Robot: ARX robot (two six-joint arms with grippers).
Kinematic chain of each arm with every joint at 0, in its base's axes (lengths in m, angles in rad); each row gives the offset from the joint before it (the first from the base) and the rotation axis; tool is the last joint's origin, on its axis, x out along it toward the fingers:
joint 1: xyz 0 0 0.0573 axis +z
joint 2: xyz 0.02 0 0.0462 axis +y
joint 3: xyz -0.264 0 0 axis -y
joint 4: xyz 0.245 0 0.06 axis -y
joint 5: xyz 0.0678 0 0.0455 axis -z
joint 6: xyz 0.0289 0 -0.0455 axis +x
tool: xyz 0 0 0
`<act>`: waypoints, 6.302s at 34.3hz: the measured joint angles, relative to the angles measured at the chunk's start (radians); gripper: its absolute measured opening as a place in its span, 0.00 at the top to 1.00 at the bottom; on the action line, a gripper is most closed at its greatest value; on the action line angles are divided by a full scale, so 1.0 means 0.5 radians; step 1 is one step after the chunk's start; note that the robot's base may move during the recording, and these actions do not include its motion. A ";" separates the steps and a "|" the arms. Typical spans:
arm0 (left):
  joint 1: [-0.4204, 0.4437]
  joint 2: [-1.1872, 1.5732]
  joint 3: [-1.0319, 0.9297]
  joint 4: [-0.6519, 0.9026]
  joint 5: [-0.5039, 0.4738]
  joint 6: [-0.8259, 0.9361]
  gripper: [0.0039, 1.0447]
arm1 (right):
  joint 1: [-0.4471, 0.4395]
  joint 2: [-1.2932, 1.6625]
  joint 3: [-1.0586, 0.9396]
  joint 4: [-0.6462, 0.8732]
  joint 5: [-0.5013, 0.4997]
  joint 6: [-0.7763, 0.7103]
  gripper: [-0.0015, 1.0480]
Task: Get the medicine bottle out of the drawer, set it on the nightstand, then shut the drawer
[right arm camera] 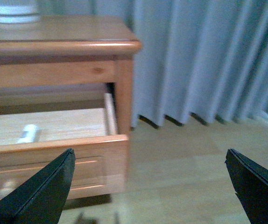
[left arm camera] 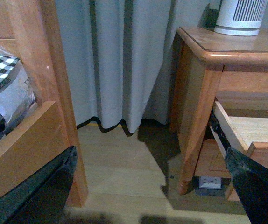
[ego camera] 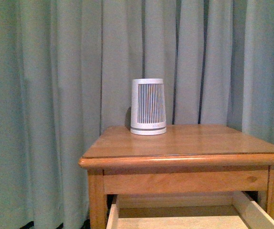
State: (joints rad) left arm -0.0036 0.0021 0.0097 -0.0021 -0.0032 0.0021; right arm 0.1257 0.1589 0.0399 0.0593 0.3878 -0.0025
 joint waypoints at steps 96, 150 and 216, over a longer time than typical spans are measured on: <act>0.000 0.000 0.000 0.000 0.002 0.000 0.06 | 0.375 4.316 2.671 0.307 -0.276 0.417 0.71; 0.000 0.000 0.000 0.000 0.003 0.000 0.06 | -0.031 3.860 3.555 -0.480 -0.046 0.314 0.72; 0.000 0.000 0.000 0.000 0.003 0.000 0.06 | 0.196 2.984 0.645 1.310 0.074 0.523 0.07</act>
State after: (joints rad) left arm -0.0036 0.0021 0.0097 -0.0021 -0.0017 0.0021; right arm 0.2237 1.6508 0.3626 0.7143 0.4248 0.2588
